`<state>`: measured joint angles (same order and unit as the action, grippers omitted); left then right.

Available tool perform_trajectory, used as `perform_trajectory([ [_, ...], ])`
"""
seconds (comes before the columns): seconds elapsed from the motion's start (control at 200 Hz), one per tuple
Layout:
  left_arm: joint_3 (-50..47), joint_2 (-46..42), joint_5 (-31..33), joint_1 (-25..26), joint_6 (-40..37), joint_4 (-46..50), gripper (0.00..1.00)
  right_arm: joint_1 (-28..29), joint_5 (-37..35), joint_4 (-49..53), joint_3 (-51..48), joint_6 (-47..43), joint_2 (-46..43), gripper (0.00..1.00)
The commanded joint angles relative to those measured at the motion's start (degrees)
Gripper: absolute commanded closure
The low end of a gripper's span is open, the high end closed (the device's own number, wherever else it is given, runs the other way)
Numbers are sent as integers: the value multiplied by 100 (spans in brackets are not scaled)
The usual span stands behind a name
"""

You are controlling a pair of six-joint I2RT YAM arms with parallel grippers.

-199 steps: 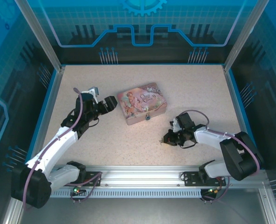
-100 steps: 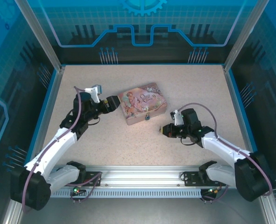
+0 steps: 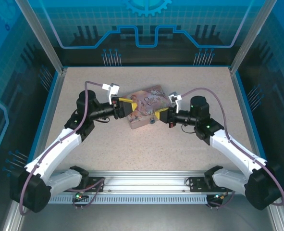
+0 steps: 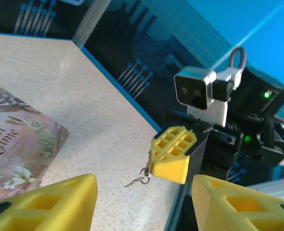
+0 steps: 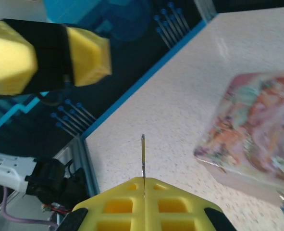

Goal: Unlock a padlock with a key

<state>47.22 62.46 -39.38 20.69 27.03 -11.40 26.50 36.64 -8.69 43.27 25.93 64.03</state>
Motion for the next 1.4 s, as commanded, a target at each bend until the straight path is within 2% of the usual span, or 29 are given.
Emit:
perform_trajectory([
  [0.0,249,121,-463,116,-53,-426,46,213,540,-105,493,-299,267,100],
  [0.49,384,456,-696,312,-127,-464,65,698,583,-160,1018,-280,757,100],
  [0.72,436,473,-730,332,-296,-266,83,751,495,-299,1056,-170,872,100],
  [0.93,446,456,-725,338,-421,-105,91,760,427,-401,1036,-66,918,100],
  [1.02,450,458,-713,336,-458,-73,100,759,384,-407,1041,-51,923,100],
  [1.061,452,453,-697,342,-470,-60,100,759,386,-391,1047,-48,931,99],
  [1.181,424,421,-587,348,-376,-155,100,714,428,-340,1033,-54,895,90],
  [1.296,273,340,-263,346,-99,-516,100,596,642,-1060,748,123,746,68],
  [1.396,55,266,37,348,262,-1052,100,525,677,-1817,319,445,743,55],
])
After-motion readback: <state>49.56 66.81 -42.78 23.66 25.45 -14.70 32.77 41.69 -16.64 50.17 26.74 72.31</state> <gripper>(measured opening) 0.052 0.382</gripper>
